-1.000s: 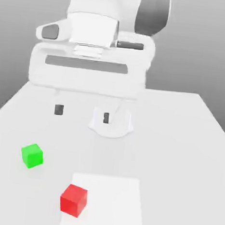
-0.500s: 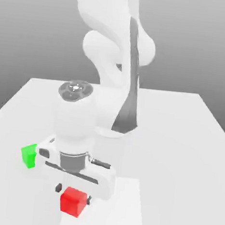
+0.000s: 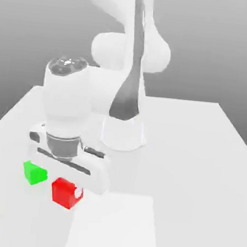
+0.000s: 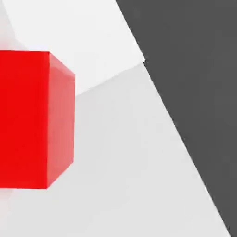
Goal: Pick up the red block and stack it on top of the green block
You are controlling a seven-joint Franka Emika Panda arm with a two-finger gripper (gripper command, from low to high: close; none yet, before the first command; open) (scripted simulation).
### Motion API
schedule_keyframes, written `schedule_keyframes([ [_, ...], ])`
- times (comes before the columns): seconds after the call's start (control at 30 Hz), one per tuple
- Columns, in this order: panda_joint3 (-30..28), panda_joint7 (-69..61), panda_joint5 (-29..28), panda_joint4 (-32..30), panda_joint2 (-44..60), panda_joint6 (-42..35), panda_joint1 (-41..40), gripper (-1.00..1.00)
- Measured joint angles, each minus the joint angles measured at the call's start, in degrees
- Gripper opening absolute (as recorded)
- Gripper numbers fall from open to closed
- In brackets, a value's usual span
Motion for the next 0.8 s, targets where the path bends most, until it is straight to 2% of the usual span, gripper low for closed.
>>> schedule_keyframes([
  [0.17,-5.0,7.9,-2.6,-7.7,-9.1,-1.3,-10.4,-1.00],
  [0.27,-6.0,7.3,-0.7,-8.5,-5.4,3.1,-10.9,-1.00],
  [0.4,-5.2,3.3,5.2,-8.4,2.5,10.8,-10.4,-1.00],
  [0.43,-4.8,2.5,6.4,-8.3,3.8,11.9,-10.5,1.00],
  [0.63,-4.5,2.2,6.8,-8.3,4.4,12.5,-10.7,1.00],
  [0.8,-4.5,6.2,1.1,-8.6,-3.4,5.2,-12.4,1.00],
])
